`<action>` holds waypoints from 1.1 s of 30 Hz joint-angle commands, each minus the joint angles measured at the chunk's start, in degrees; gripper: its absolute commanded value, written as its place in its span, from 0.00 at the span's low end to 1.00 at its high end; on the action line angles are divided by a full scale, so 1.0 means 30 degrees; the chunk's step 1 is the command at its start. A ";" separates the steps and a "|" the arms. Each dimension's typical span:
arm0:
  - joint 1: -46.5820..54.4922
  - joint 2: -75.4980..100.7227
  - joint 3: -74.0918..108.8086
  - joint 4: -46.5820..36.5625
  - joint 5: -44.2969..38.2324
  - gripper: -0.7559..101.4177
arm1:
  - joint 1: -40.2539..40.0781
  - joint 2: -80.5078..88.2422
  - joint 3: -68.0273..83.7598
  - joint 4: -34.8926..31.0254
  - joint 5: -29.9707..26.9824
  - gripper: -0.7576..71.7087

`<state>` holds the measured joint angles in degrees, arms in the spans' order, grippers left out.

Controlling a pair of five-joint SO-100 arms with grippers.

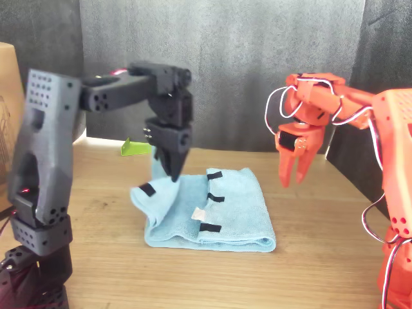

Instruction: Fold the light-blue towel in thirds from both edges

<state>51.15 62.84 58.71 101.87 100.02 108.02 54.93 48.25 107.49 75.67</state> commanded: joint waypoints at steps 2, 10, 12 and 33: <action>-0.0498 -0.0791 -0.1553 0.0088 0.0088 0.01 | -0.0322 0.2227 0.1172 -0.0527 -0.0059 0.29; -0.1846 -0.3574 -0.5039 0.1025 0.0029 0.01 | -0.0557 0.4307 0.4570 -0.1875 -0.0088 0.30; -0.2168 -0.4160 -0.5947 0.1348 0.0029 0.01 | -0.0586 0.4570 0.5039 -0.2021 -0.0088 0.30; -0.3135 -0.5039 -1.5557 0.5508 0.1875 0.26 | -0.0732 0.7412 0.8701 -0.3223 0.0439 0.31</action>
<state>39.73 38.76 10.63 117.51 104.68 104.68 71.28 73.39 99.05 75.59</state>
